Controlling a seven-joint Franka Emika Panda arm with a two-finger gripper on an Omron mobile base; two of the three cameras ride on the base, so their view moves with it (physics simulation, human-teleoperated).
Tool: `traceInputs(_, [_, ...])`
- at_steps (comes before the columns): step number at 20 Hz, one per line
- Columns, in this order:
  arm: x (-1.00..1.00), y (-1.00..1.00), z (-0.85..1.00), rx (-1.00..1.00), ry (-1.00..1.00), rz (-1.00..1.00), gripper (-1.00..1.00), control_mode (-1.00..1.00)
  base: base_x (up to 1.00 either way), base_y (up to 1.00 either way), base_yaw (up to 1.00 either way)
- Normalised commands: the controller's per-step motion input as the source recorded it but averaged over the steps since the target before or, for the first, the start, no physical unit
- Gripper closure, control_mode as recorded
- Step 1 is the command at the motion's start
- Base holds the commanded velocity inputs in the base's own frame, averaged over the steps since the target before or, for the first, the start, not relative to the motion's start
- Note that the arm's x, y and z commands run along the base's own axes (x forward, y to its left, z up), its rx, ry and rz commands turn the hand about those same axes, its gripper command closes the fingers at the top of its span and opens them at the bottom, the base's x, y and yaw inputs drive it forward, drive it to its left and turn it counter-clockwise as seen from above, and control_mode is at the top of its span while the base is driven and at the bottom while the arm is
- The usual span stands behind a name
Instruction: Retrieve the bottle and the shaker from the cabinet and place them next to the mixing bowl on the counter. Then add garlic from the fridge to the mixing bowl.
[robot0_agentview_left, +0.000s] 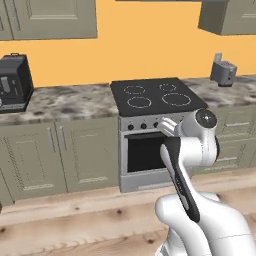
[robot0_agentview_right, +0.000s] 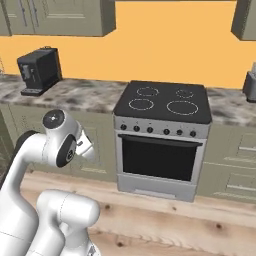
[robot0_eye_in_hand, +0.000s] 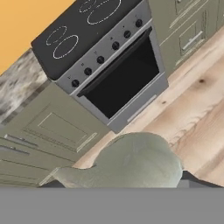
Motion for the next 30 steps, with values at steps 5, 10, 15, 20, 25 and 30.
traceInputs(5, [0.00, 0.00, 0.00, 0.00, 0.00, 0.00, 1.00, 1.00, 0.43, 0.31, 0.33])
traceInputs(10, [0.00, 0.00, 0.00, 0.00, 0.00, 0.00, 1.00, 1.00, 0.44, 0.27, 0.34])
traceInputs(15, [0.00, 0.00, 0.00, 0.00, 0.00, 0.00, 1.00, 1.00, 0.58, 0.24, 0.33])
traceInputs(20, [0.00, 0.00, 0.00, 0.00, 0.00, 0.00, 1.00, 1.00, 0.73, 0.22, 0.31])
traceInputs(25, [0.00, 0.00, 0.00, 0.00, 0.00, 0.00, 1.00, 1.00, 0.78, 0.23, 0.30])
traceInputs(30, [0.00, 0.00, 0.00, 0.00, 0.00, 0.00, 1.00, 1.00, 0.76, 0.24, 0.31])
